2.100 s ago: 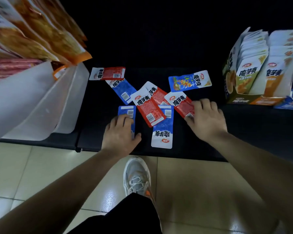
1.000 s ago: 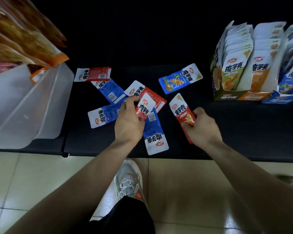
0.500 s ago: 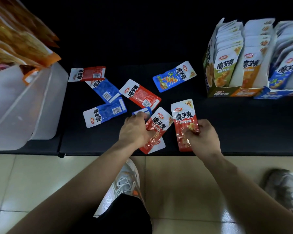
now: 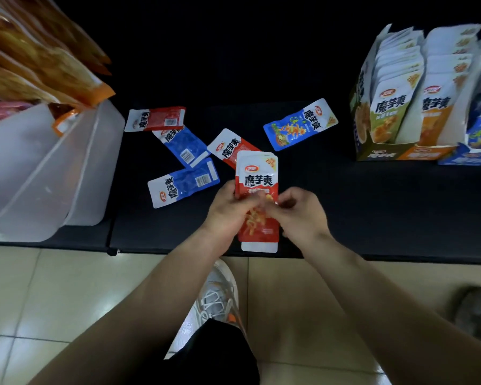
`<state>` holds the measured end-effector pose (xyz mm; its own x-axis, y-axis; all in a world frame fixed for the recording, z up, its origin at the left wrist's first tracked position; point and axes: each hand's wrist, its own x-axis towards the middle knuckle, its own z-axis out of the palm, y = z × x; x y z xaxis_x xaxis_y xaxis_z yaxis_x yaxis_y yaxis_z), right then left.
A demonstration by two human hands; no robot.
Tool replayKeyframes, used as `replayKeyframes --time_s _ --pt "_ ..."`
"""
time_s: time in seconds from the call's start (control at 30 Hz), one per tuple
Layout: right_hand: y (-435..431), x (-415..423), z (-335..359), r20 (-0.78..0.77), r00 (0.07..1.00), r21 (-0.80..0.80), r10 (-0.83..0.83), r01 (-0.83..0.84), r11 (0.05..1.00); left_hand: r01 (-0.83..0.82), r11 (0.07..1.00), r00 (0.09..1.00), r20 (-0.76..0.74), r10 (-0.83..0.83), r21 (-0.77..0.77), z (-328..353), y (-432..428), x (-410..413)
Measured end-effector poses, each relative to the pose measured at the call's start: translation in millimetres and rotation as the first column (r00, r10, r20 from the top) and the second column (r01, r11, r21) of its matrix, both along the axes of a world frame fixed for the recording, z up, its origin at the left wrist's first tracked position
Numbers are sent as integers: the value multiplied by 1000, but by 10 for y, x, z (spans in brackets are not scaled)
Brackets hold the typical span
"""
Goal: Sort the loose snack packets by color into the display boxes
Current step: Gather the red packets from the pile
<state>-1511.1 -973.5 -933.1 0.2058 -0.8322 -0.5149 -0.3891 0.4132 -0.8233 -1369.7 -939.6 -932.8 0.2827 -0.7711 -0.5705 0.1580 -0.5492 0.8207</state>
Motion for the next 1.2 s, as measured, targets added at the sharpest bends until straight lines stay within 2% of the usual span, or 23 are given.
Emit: replayKeyframes --time_s 0.07,0.13,0.17,0.23,0.3,0.37,0.43,0.5,0.63,0.7,0.77,0.8,0.93,1.1,1.17,1.2 --pt "-143 120 24 -53 996 -31 70 -72 997 -137 990 991 -1 137 14 -43 3 128" --pt "-364 214 3 -163 981 -197 104 -136 971 -260 964 964 68 257 45 -87 -3 290" --pt "-486 259 -36 -261 955 -300 139 -217 929 -294 954 952 112 286 65 -117 -9 363" --pt "-674 347 -137 -478 852 -387 213 -422 820 -325 942 935 181 305 90 -174 3 456" --pt "-772 444 -227 -645 731 -363 224 -551 752 -327 941 926 231 300 88 -235 28 486" --pt "-805 530 -278 -744 633 -316 213 -615 722 -339 936 918 250 308 94 -278 51 483" --pt "-823 603 -280 -744 626 -269 235 -602 752 -357 928 914 240 326 101 -295 51 489" --pt "-839 652 -240 -691 670 -249 272 -573 781 -377 920 909 231 347 103 -300 43 506" --pt "-794 562 -131 -604 781 -486 159 -519 703 -406 910 895 236 379 79 -299 53 571" --pt "-707 458 -103 -654 733 -488 185 -596 637 -425 902 887 232 400 70 -288 69 606" --pt "-601 381 -137 -736 610 -364 294 -723 588 -436 898 881 233 412 58 -274 84 621" --pt "-574 359 -168 -752 580 -327 314 -741 587 -437 898 880 231 414 56 -274 91 625" --pt "-666 452 -250 -737 660 -427 147 -623 655 -419 906 885 251 393 57 -288 124 638" --pt "-815 710 -199 -734 637 -232 234 -560 796 -389 918 901 236 363 74 -272 175 701" --pt "-854 754 -156 -681 685 -231 259 -537 811 -396 915 903 215 372 81 -278 194 743" --pt "-851 759 -128 -618 745 -263 252 -498 826 -406 910 902 194 385 84 -285 195 762"
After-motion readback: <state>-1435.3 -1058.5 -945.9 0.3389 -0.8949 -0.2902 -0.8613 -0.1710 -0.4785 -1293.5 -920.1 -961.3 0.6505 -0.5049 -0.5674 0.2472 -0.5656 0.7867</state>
